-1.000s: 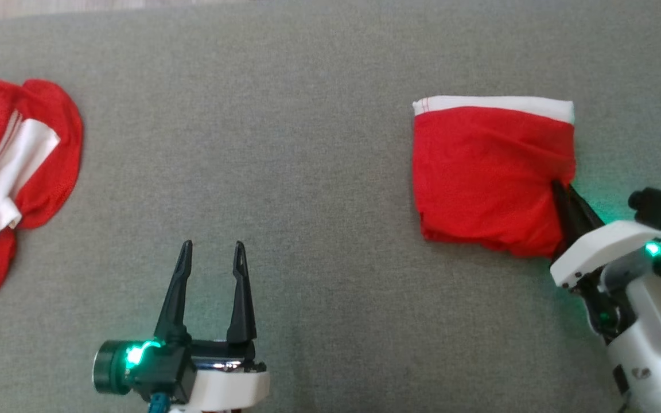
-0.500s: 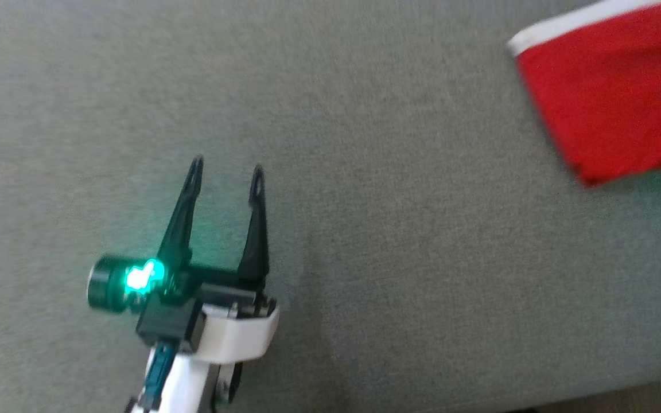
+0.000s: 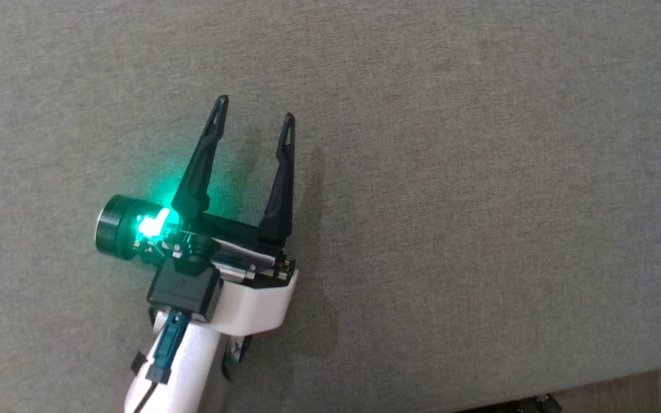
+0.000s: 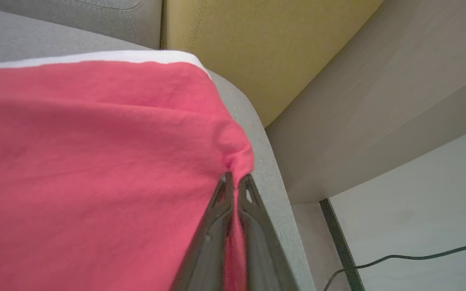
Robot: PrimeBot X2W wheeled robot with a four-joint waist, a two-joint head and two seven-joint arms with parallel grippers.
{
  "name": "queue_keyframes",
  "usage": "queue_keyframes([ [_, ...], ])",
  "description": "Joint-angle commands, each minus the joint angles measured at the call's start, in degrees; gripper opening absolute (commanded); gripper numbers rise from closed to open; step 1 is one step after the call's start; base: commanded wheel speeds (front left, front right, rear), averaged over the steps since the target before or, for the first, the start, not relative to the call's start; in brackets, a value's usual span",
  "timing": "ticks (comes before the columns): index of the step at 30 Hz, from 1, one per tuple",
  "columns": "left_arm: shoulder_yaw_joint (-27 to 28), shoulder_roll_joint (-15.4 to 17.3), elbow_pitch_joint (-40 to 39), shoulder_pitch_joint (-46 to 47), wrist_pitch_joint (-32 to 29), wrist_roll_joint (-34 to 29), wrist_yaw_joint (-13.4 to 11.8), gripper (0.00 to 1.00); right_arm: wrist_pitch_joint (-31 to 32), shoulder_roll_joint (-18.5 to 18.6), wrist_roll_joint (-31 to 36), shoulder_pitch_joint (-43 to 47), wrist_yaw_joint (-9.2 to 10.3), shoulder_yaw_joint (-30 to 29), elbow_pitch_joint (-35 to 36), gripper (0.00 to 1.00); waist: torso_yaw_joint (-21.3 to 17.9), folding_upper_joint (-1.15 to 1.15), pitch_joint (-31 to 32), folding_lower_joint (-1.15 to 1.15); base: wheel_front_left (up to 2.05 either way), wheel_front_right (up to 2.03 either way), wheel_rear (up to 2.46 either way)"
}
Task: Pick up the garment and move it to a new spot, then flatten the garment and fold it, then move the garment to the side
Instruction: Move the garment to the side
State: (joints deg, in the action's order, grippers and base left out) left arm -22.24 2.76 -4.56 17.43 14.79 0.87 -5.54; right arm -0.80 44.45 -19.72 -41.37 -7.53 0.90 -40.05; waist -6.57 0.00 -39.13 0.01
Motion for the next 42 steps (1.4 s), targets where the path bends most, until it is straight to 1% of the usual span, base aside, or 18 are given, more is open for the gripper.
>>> queue_keyframes([
  [1, 1.3, 0.1, -0.8, -0.3, 0.2, -0.2, -0.2, 1.00, -0.5, 2.9, 1.1, 1.0, 0.04, -0.8, 0.3, 0.60, 0.3, 0.00, 0.3, -0.01, 0.00, 0.00, 0.00],
  [2, 1.3, 0.1, -0.7, -0.2, 0.2, -0.1, -0.2, 1.00, -0.8, 2.5, 2.6, 0.8, 0.04, -1.6, -0.3, 1.00, 0.4, 0.00, 0.6, -0.01, 0.00, 0.00, 0.00],
  [4, 1.4, 0.1, -0.4, -0.3, 0.2, 0.1, -0.4, 1.00, -2.2, 1.2, 6.0, 0.5, 0.04, -3.3, -1.1, 1.00, 0.7, 0.00, 1.7, -0.01, 0.00, 0.00, 0.00],
  [6, 1.6, 0.1, 0.0, -0.8, 0.2, 0.3, -0.6, 1.00, -4.2, -1.2, 9.1, 0.4, 0.04, -4.7, -1.2, 1.00, 0.9, 0.00, 3.4, -0.01, 0.00, 0.00, 0.00],
  [8, 1.9, 0.1, 0.6, -1.7, 0.2, 0.7, -0.8, 1.00, -6.0, -4.6, 11.4, 0.8, 0.04, -5.5, -0.7, 1.00, 1.0, 0.00, 5.5, -0.01, 0.00, 0.00, 0.00],
  [11, 2.9, 0.1, 2.1, -3.6, 0.2, 1.9, -1.0, 1.00, -8.2, -10.9, 13.0, 2.5, 0.04, -4.9, 0.9, 1.00, 1.0, 0.00, 9.5, -0.01, 0.00, 0.00, 0.00],
  [13, 3.8, 0.1, 3.3, -5.1, 0.2, 3.2, -1.2, 1.00, -9.5, -15.2, 12.3, 4.4, 0.04, -3.1, 2.2, 1.00, 1.1, 0.00, 12.5, -0.01, 0.00, 0.00, 0.00],
  [16, 5.2, 0.1, 5.1, -7.3, 0.2, 5.9, -1.4, 1.00, -11.5, -20.8, 10.0, 8.0, 0.04, 1.3, 3.9, 1.00, 1.4, 0.00, 17.5, -0.01, 0.00, 0.00, 0.00],
  [21, 6.9, 0.1, 8.1, -10.5, 0.2, 8.0, -1.7, 1.00, -13.8, -27.4, 7.2, 15.1, 0.04, 9.6, 5.6, 1.00, 2.6, 0.00, 25.3, -0.01, 0.00, 0.00, 0.00],
  [23, 7.2, 0.1, 9.0, -11.6, 0.2, 8.6, -1.8, 1.00, -14.1, -30.2, 6.0, 18.3, 0.04, 11.2, 6.3, 1.00, 3.2, 0.00, 28.1, -0.01, 0.00, 0.00, 0.00],
  [26, 7.8, 0.1, 10.0, -13.5, 0.2, 9.8, -2.0, 1.00, -14.2, -34.3, 4.3, 23.6, 0.04, 12.1, 10.8, 1.00, 4.3, 0.00, 32.4, -0.01, 0.00, 0.00, 0.00],
  [29, 8.3, 0.1, 9.9, -16.0, 0.2, 10.2, -1.5, 1.00, -14.2, -36.9, 4.7, 29.5, 0.04, 11.4, 15.2, 1.00, 5.1, 0.00, 36.5, -0.01, 0.00, 0.00, 0.00],
  [32, 9.2, 0.1, 9.8, -19.4, 0.2, 9.8, -0.9, 1.00, -14.2, -38.6, 6.6, 34.7, 0.04, 10.1, 19.7, 1.00, 5.5, 0.00, 39.6, -0.01, 0.00, 0.00, 0.00],
  [33, 9.6, 0.1, 9.8, -20.3, 0.2, 9.3, -0.8, 1.00, -14.2, -39.0, 7.5, 36.1, 0.04, 9.5, 21.4, 1.00, 5.7, 0.00, 40.3, -0.01, 0.00, 0.00, 0.00],
  [34, 10.6, 0.1, 9.8, -22.1, 0.2, 8.9, -0.6, 1.00, -14.2, -39.9, 8.7, 38.8, 0.04, 7.5, 24.3, 1.00, 5.8, 0.00, 41.5, -0.01, 0.00, 0.00, 0.00],
  [35, 11.0, 0.1, 9.8, -22.8, 0.2, 8.6, -0.5, 1.00, -14.2, -40.3, 9.1, 40.0, 0.04, 6.8, 25.5, 1.00, 5.8, 0.00, 42.0, -0.01, 0.00, 0.00, 0.00],
  [42, 12.5, 0.1, 9.8, -25.5, 0.2, 6.9, 0.3, 1.00, -14.2, -41.3, 10.7, 44.3, 0.04, 5.4, 28.2, 1.00, 6.2, 0.00, 43.1, -0.01, 0.00, 0.00, 0.00],
])
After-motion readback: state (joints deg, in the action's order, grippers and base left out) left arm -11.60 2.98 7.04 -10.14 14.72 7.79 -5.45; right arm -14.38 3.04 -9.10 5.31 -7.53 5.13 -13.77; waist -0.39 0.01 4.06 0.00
